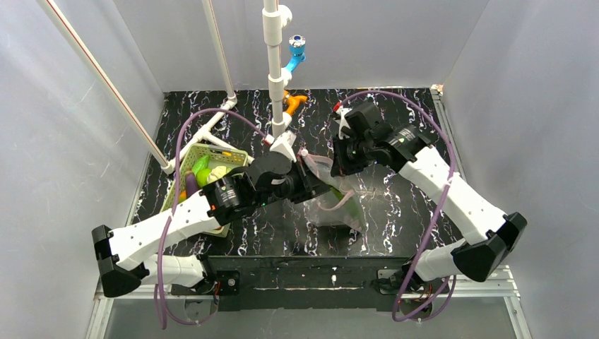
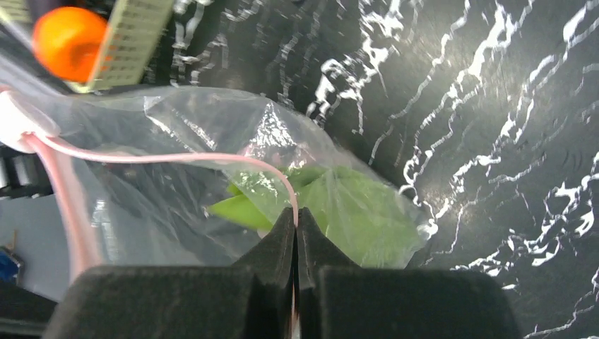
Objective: Place the food in the zip-top bag and seal the zipper
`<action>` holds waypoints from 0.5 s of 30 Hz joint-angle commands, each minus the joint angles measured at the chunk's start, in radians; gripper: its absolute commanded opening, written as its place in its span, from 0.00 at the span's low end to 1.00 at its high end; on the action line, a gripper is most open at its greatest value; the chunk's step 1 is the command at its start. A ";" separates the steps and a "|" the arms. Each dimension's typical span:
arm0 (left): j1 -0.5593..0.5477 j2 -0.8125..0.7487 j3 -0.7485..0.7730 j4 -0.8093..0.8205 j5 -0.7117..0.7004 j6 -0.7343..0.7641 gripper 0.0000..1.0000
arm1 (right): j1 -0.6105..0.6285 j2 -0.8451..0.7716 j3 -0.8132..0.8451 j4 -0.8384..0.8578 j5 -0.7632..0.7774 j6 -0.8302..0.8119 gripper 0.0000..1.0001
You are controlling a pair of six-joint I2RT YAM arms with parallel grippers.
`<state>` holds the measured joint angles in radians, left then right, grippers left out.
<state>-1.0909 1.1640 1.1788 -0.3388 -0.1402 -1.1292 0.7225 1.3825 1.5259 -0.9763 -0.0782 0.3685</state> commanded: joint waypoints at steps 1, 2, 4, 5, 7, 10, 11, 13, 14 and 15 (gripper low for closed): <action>-0.023 0.021 0.106 0.044 0.046 0.015 0.00 | 0.028 -0.098 0.184 -0.007 -0.067 -0.064 0.07; -0.025 0.013 0.089 0.039 0.007 0.012 0.00 | 0.028 -0.101 0.181 -0.002 -0.093 -0.074 0.15; -0.024 -0.013 0.031 0.030 -0.066 -0.017 0.00 | 0.028 -0.117 0.136 0.024 -0.113 -0.096 0.32; -0.024 -0.027 0.000 0.038 -0.095 -0.032 0.00 | 0.028 -0.122 0.121 0.024 -0.105 -0.104 0.36; -0.024 -0.061 -0.063 0.038 -0.149 -0.081 0.00 | 0.028 -0.137 0.106 0.004 -0.092 -0.125 0.48; -0.024 -0.110 -0.121 0.026 -0.206 -0.126 0.00 | 0.028 -0.194 0.072 -0.009 -0.182 -0.188 0.64; -0.024 -0.124 -0.132 0.020 -0.221 -0.137 0.00 | 0.028 -0.226 0.048 -0.002 -0.232 -0.210 0.69; -0.024 -0.144 -0.144 0.016 -0.244 -0.147 0.00 | 0.032 -0.311 -0.034 0.039 -0.317 -0.262 0.82; -0.024 -0.149 -0.142 0.014 -0.252 -0.149 0.00 | 0.041 -0.359 -0.090 0.070 -0.334 -0.287 0.87; -0.024 -0.152 -0.140 0.014 -0.255 -0.151 0.00 | 0.054 -0.404 -0.137 0.109 -0.338 -0.307 0.90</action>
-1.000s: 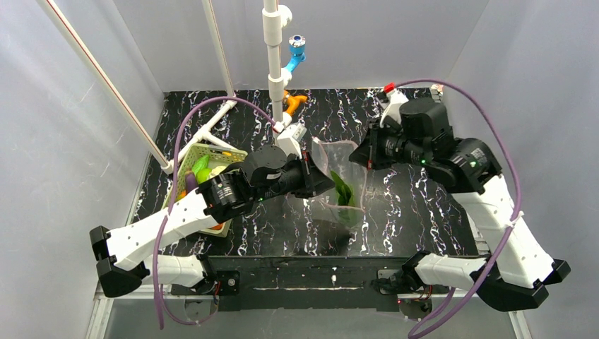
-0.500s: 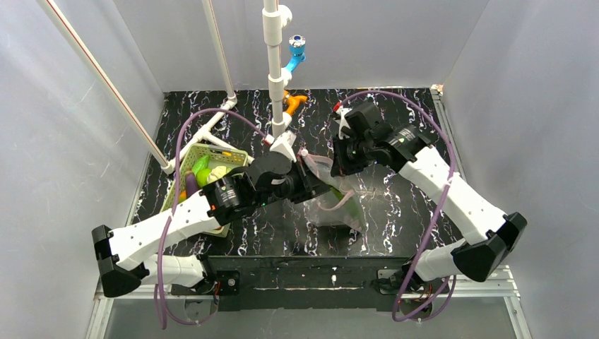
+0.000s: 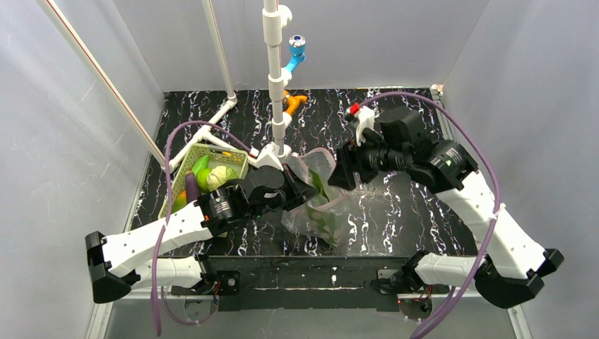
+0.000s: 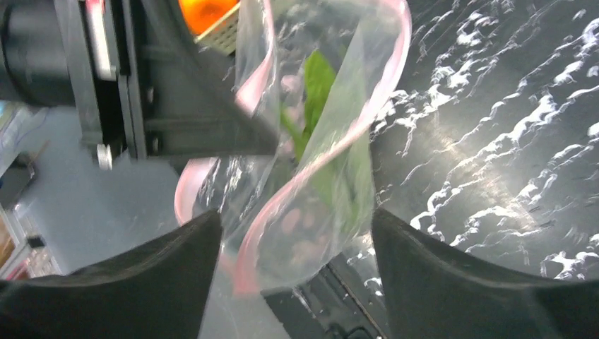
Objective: Place the food in the zip-top bag and seal the zipper
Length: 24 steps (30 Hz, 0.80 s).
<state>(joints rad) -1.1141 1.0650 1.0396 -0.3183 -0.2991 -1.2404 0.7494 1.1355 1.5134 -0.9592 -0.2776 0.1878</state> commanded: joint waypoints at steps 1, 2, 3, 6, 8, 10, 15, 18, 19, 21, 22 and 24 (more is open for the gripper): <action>-0.001 -0.053 0.004 -0.006 -0.098 -0.039 0.00 | 0.037 -0.202 -0.165 0.131 -0.138 -0.138 0.93; -0.001 -0.052 0.011 -0.005 -0.098 -0.038 0.00 | 0.043 -0.241 -0.201 0.167 -0.140 -0.143 0.96; -0.001 -0.050 0.017 -0.004 -0.095 -0.033 0.00 | 0.045 -0.277 -0.238 0.206 -0.145 -0.144 0.98; -0.001 -0.043 0.043 -0.013 -0.081 -0.009 0.00 | 0.045 -0.335 -0.319 0.308 -0.156 -0.140 0.98; -0.001 -0.048 0.043 -0.017 -0.073 -0.009 0.00 | 0.046 -0.327 -0.337 0.336 -0.154 -0.142 0.95; -0.001 -0.058 0.038 -0.018 -0.076 -0.016 0.00 | 0.045 -0.324 -0.347 0.353 -0.162 -0.139 0.92; -0.001 -0.076 0.036 -0.026 -0.088 -0.022 0.00 | 0.063 -0.328 -0.384 0.404 -0.177 -0.128 0.77; -0.001 -0.075 0.039 -0.020 -0.084 -0.021 0.00 | 0.099 -0.298 -0.387 0.413 -0.097 -0.137 0.55; -0.001 -0.076 0.039 -0.021 -0.084 -0.021 0.00 | 0.112 -0.287 -0.382 0.419 -0.052 -0.137 0.39; -0.001 -0.079 0.038 -0.023 -0.086 -0.019 0.00 | 0.121 -0.275 -0.353 0.416 -0.019 -0.140 0.14; -0.001 -0.081 0.039 -0.025 -0.087 -0.015 0.00 | 0.122 -0.272 -0.326 0.405 -0.008 -0.147 0.05; -0.001 -0.081 0.049 0.001 -0.090 -0.011 0.00 | 0.122 -0.280 -0.269 0.363 0.047 -0.164 0.01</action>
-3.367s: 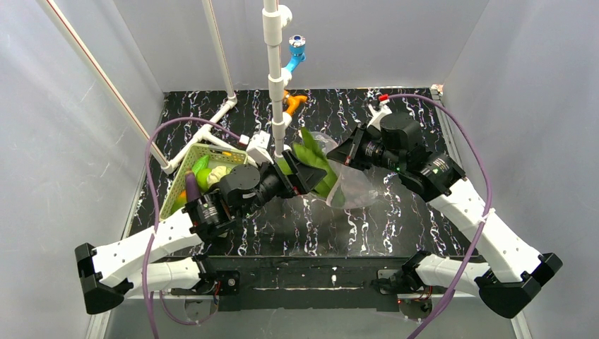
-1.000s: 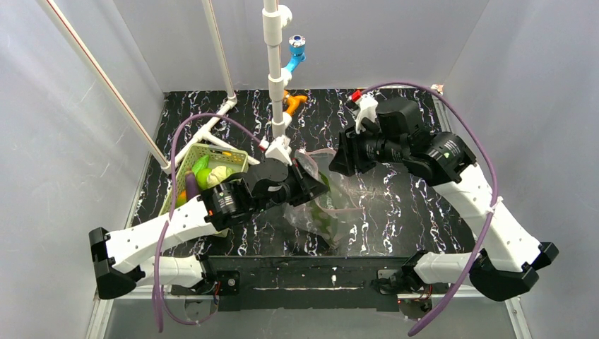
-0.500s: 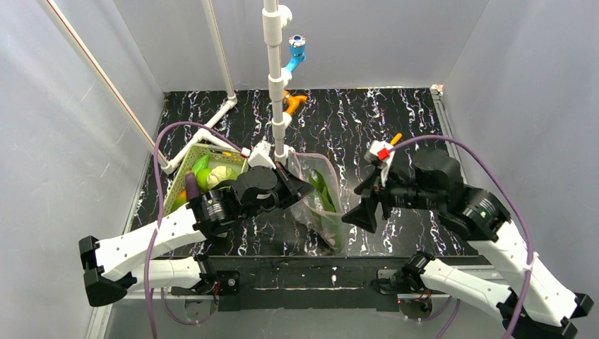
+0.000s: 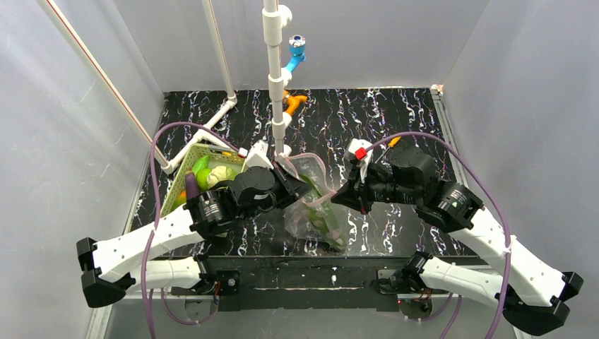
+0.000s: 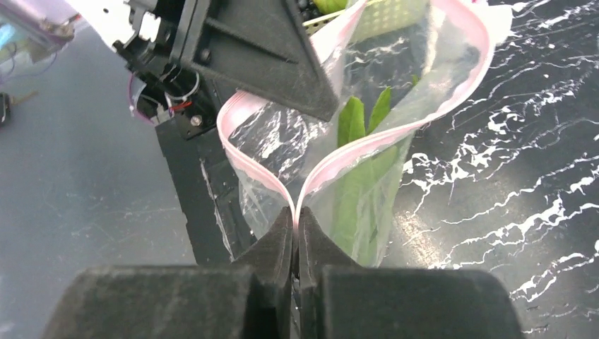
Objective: Place the food in the zip-top bag and seal the zipper
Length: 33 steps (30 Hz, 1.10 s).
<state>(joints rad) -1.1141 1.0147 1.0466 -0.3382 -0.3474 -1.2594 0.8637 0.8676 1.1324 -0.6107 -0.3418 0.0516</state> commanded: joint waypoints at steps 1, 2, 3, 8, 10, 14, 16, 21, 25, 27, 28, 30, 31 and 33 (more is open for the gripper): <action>-0.001 -0.022 0.055 0.053 -0.033 0.014 0.00 | 0.008 -0.022 0.144 -0.004 0.151 -0.041 0.01; -0.001 -0.004 0.078 0.091 -0.012 0.027 0.00 | 0.008 -0.033 0.180 -0.022 0.194 -0.047 0.01; -0.001 0.024 0.116 0.120 0.019 0.055 0.00 | 0.008 -0.045 0.217 -0.038 0.234 -0.056 0.01; -0.001 0.149 0.376 -0.003 0.091 0.184 0.00 | 0.008 -0.044 0.356 -0.087 0.286 -0.093 0.01; 0.000 0.093 0.285 0.035 0.060 0.145 0.00 | 0.008 -0.033 0.317 -0.070 0.256 -0.075 0.01; 0.000 -0.006 0.034 -0.003 -0.002 0.049 0.00 | 0.008 -0.041 0.031 0.103 0.184 0.022 0.01; 0.010 -0.046 -0.080 -0.056 -0.015 -0.025 0.00 | 0.008 -0.025 -0.090 0.159 0.202 0.060 0.01; 0.059 -0.058 0.025 -0.011 0.038 0.076 0.00 | 0.008 -0.006 0.031 0.087 0.274 0.027 0.01; 0.059 0.078 0.298 -0.094 0.158 0.191 0.00 | 0.008 0.004 0.204 0.001 0.294 -0.025 0.01; 0.059 0.107 0.326 -0.041 0.231 0.198 0.00 | 0.008 0.001 0.249 -0.024 0.307 -0.037 0.01; 0.059 0.113 0.333 -0.028 0.243 0.201 0.00 | 0.008 -0.008 0.260 -0.027 0.316 -0.038 0.01; 0.059 0.106 0.322 -0.028 0.241 0.202 0.00 | 0.008 -0.035 0.256 -0.016 0.319 -0.026 0.01; 0.059 0.094 0.302 -0.034 0.229 0.198 0.00 | 0.008 -0.050 0.238 -0.004 0.311 -0.014 0.01; 0.059 0.056 0.230 -0.049 0.189 0.175 0.00 | 0.008 -0.072 0.173 0.031 0.285 0.024 0.01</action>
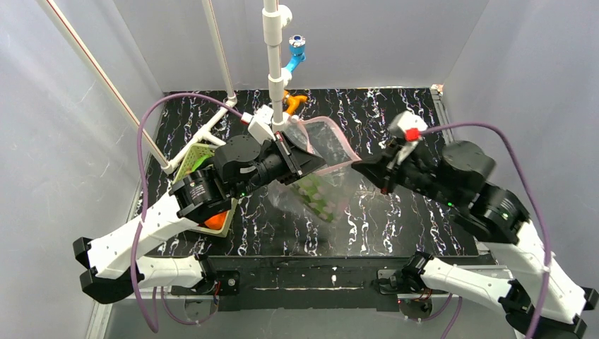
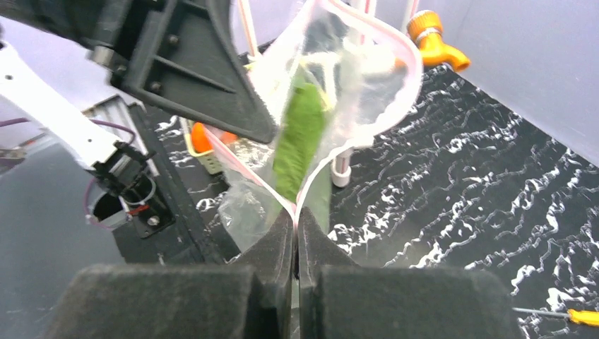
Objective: Place the food in the zip-top bag and seal the zipper
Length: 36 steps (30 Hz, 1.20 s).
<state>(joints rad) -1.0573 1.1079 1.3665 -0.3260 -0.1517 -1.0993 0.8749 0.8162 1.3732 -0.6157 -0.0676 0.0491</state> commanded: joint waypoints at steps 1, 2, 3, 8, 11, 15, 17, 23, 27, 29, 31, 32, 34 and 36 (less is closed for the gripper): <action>0.002 -0.060 -0.141 -0.064 -0.031 0.006 0.00 | -0.003 -0.027 -0.116 0.062 -0.011 0.053 0.01; 0.002 -0.086 -0.195 -0.077 -0.060 -0.005 0.00 | -0.003 -0.032 -0.182 0.094 -0.037 0.082 0.01; 0.003 -0.111 -0.242 -0.102 -0.090 -0.023 0.00 | -0.004 -0.034 -0.255 0.130 -0.059 0.108 0.01; 0.057 -0.197 -0.355 -0.124 -0.129 -0.056 0.00 | -0.003 -0.004 -0.358 0.169 0.015 0.139 0.01; 0.090 -0.138 -0.223 -0.114 -0.058 0.011 0.00 | -0.003 0.011 -0.250 0.100 0.032 0.096 0.01; 0.090 -0.016 -0.014 -0.134 0.032 0.079 0.00 | -0.004 0.045 -0.067 0.015 0.025 0.075 0.01; 0.089 0.002 0.007 -0.110 0.060 0.075 0.00 | -0.004 0.049 -0.015 -0.003 0.024 0.086 0.01; 0.091 -0.112 -0.232 -0.096 0.006 -0.003 0.00 | -0.003 0.024 -0.159 0.091 -0.042 0.172 0.01; 0.094 -0.224 -0.469 -0.087 -0.029 -0.075 0.00 | -0.004 0.054 -0.273 0.142 -0.127 0.264 0.13; 0.097 -0.266 -0.526 -0.078 -0.031 -0.100 0.00 | -0.004 0.071 -0.268 0.122 -0.117 0.287 0.26; 0.097 -0.294 -0.545 -0.060 -0.020 -0.110 0.00 | -0.004 0.109 -0.198 0.040 -0.086 0.283 0.44; 0.097 -0.298 -0.541 -0.057 -0.015 -0.108 0.00 | -0.004 0.142 -0.136 -0.022 -0.075 0.270 0.49; 0.097 -0.293 -0.510 -0.068 -0.004 -0.090 0.00 | -0.004 0.236 0.015 -0.153 -0.056 0.257 0.61; 0.097 -0.278 -0.473 -0.083 0.011 -0.070 0.00 | -0.004 0.329 0.176 -0.282 -0.037 0.256 0.74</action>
<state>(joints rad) -0.9627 0.8447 0.8151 -0.4123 -0.1416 -1.1894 0.8734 1.0360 1.2560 -0.7351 -0.1485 0.3078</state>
